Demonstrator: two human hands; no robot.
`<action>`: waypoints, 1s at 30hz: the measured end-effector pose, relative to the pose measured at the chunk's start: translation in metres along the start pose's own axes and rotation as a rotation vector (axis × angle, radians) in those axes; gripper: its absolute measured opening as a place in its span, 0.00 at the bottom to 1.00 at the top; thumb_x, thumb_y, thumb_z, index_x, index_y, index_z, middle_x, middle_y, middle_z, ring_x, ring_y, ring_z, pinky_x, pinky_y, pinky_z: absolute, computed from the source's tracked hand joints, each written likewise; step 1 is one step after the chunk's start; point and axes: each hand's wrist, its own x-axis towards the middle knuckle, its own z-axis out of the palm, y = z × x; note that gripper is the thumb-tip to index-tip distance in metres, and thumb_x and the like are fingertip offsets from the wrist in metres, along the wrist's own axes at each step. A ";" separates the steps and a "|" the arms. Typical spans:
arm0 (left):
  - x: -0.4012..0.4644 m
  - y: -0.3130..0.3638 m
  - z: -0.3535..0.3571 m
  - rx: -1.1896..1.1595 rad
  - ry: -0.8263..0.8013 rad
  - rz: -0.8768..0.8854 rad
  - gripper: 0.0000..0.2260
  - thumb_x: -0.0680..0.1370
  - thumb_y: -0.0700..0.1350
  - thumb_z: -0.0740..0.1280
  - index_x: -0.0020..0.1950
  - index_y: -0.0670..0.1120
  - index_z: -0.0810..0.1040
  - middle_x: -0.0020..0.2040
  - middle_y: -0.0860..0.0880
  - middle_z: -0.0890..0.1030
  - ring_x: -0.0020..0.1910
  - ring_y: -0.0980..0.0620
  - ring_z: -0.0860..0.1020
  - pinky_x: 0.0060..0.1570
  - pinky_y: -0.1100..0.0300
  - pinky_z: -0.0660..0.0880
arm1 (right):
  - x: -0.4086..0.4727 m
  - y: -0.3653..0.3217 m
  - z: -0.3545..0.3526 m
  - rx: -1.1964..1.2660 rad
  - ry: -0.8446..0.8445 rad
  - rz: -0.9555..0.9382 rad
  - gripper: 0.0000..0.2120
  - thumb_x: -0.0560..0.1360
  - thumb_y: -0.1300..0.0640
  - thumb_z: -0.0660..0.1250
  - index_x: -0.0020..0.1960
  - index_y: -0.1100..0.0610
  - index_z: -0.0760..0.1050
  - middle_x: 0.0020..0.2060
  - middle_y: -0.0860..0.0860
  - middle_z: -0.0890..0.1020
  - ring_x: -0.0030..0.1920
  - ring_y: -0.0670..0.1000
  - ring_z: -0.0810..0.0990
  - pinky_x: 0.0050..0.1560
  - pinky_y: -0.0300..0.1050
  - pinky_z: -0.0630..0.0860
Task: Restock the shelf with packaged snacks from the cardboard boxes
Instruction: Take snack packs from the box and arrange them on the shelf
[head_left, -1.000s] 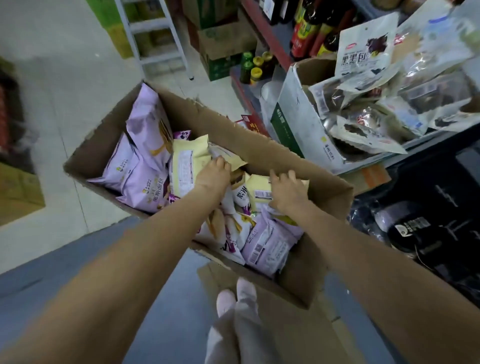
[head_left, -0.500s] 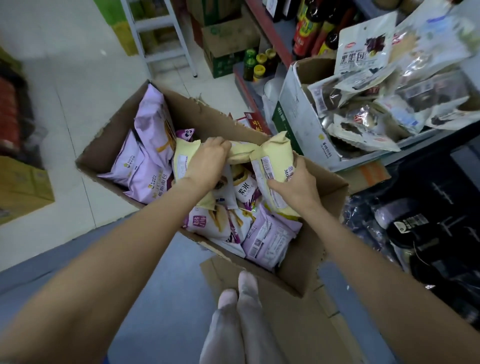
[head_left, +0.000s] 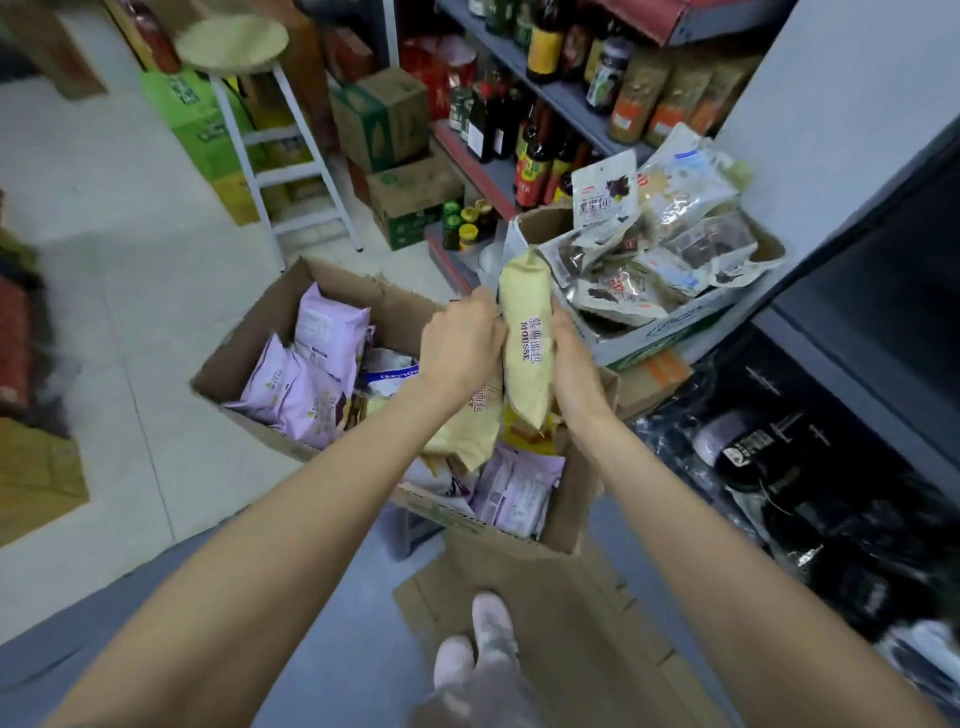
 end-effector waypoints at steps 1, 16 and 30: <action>-0.003 0.002 -0.005 -0.023 0.018 -0.003 0.08 0.79 0.44 0.57 0.49 0.39 0.69 0.49 0.35 0.79 0.48 0.34 0.76 0.38 0.52 0.63 | -0.003 -0.002 -0.009 0.071 -0.017 0.027 0.20 0.83 0.54 0.49 0.75 0.48 0.59 0.71 0.47 0.68 0.65 0.42 0.68 0.54 0.26 0.70; 0.020 0.174 -0.076 -0.432 0.129 0.239 0.09 0.80 0.45 0.57 0.42 0.44 0.63 0.32 0.50 0.68 0.38 0.43 0.73 0.34 0.54 0.63 | -0.060 -0.086 -0.162 0.407 0.358 -0.063 0.37 0.62 0.53 0.79 0.66 0.50 0.65 0.55 0.46 0.80 0.55 0.48 0.81 0.57 0.49 0.78; 0.029 0.481 -0.105 -0.254 0.376 0.646 0.08 0.78 0.33 0.56 0.52 0.44 0.69 0.41 0.46 0.78 0.40 0.44 0.72 0.46 0.54 0.61 | -0.137 -0.184 -0.455 -0.508 1.020 -0.343 0.26 0.72 0.55 0.72 0.68 0.54 0.68 0.56 0.52 0.76 0.54 0.50 0.76 0.57 0.45 0.72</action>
